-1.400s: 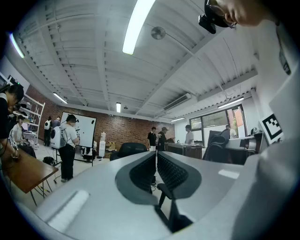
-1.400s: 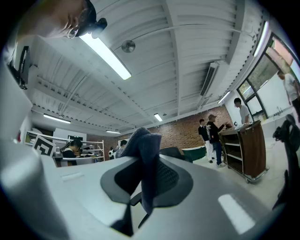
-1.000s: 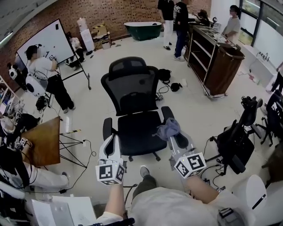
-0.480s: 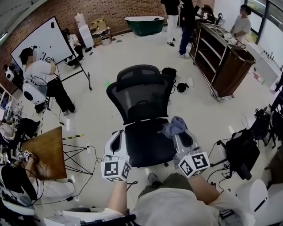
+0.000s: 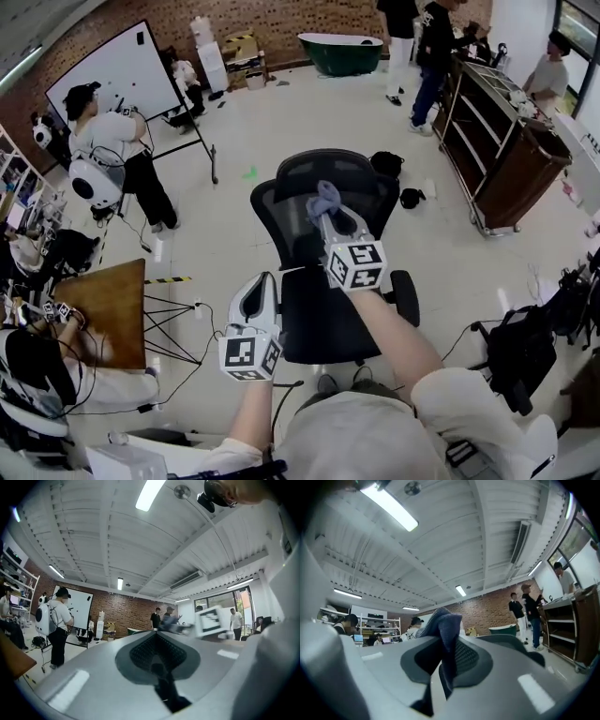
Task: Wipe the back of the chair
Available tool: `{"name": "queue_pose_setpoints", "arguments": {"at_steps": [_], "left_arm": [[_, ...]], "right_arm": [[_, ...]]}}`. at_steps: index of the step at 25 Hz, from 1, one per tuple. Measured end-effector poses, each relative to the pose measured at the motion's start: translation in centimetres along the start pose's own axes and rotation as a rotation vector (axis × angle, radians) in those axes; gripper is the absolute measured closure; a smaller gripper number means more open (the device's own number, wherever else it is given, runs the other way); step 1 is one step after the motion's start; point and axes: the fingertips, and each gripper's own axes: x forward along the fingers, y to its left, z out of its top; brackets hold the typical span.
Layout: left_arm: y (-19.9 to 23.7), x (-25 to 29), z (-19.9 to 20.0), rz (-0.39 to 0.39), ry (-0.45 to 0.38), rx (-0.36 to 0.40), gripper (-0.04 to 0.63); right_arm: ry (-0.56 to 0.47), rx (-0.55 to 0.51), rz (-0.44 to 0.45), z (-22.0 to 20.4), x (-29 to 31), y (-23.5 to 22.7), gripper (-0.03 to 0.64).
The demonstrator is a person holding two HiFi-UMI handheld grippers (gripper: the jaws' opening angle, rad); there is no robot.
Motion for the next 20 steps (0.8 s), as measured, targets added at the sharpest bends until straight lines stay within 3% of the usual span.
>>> {"name": "queue_pose_setpoints", "arguments": {"at_steps": [3, 7, 12, 16, 20], "left_arm": [[0.5, 0.4, -0.3, 0.031, 0.011, 0.001, 0.541], [2.0, 0.0, -1.3, 0.090, 0.028, 0.005, 0.541], [3.5, 0.7, -1.5, 0.103, 0.040, 0.002, 0.541], [2.8, 1.9, -1.5, 0.070, 0.030, -0.021, 0.541], [0.7, 3.5, -1.1, -0.013, 0.012, -0.033, 0.541]], "right_arm": [[0.023, -0.020, -0.008, -2.3, 12.9, -1.0, 0.571], [0.164, -0.004, -0.036, -6.9, 19.5, -3.3, 0.571], [0.178, -0.032, -0.100, -6.9, 19.7, -6.9, 0.571], [0.190, -0.072, -0.216, -6.7, 15.6, -13.9, 0.571], [0.193, -0.095, -0.327, -5.8, 9.8, -21.2, 0.572]]}}
